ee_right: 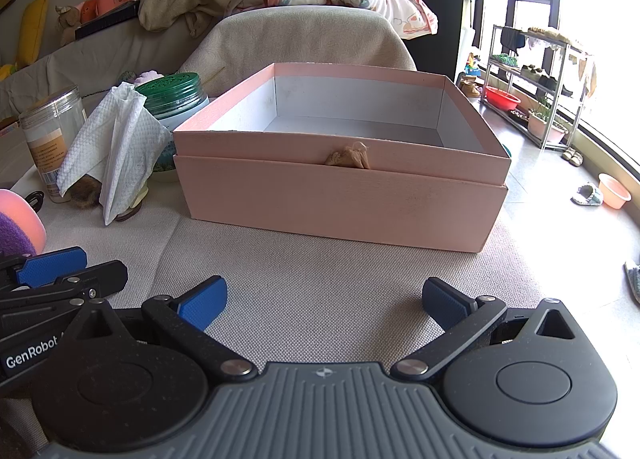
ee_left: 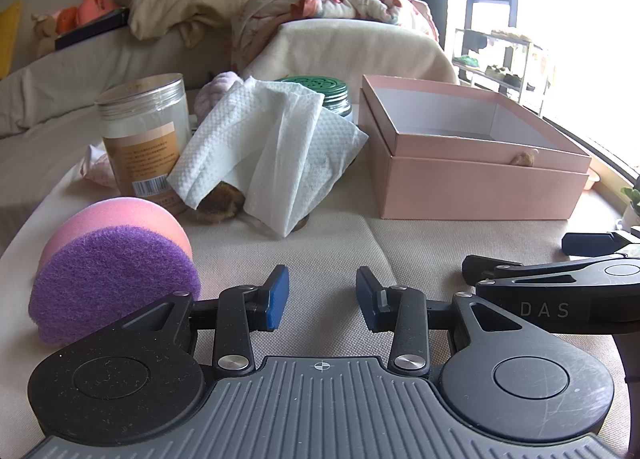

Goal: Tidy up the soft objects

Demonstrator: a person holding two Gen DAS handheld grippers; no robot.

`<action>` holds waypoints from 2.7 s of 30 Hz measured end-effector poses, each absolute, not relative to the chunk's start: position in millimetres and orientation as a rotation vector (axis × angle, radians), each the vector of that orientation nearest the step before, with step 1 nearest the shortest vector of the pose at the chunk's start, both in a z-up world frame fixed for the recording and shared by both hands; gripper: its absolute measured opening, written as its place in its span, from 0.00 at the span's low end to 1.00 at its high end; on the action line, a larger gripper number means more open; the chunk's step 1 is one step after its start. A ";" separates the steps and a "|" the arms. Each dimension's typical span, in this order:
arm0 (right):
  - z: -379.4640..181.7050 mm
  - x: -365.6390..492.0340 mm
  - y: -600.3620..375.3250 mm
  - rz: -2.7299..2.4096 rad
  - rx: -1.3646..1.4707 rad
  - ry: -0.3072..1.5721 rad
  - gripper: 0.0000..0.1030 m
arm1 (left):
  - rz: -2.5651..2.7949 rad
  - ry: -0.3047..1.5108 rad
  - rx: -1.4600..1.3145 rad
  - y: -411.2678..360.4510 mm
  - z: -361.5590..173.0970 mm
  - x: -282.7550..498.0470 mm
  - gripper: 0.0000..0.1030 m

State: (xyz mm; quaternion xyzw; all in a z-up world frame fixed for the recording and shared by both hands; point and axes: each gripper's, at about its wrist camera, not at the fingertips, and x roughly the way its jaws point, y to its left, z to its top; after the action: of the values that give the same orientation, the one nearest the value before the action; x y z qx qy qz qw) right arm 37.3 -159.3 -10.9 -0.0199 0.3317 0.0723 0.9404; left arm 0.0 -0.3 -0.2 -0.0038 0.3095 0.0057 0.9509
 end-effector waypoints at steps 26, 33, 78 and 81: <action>-10.9 37.4 -159.4 0.148 -0.040 0.677 1.00 | 0.012 0.629 -0.007 -0.6 -0.2 0.1 0.40; -11.0 37.3 -159.3 0.148 -0.041 0.677 1.00 | 0.011 0.629 -0.008 -0.1 -0.2 0.0 0.40; 1.5 48.0 -159.4 0.181 -0.070 0.822 1.00 | -0.155 0.592 -0.048 -1.4 8.4 -20.6 0.36; 2.5 50.7 -158.9 0.211 -0.089 0.832 1.00 | -0.257 0.527 -0.072 9.8 34.1 -40.8 0.38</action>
State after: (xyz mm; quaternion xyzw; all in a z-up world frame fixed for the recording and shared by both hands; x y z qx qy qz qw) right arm 50.7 -158.9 2.5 -0.0431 0.4034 0.1023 0.9083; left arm -40.8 9.8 34.1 -0.0354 0.2595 -0.1267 0.9567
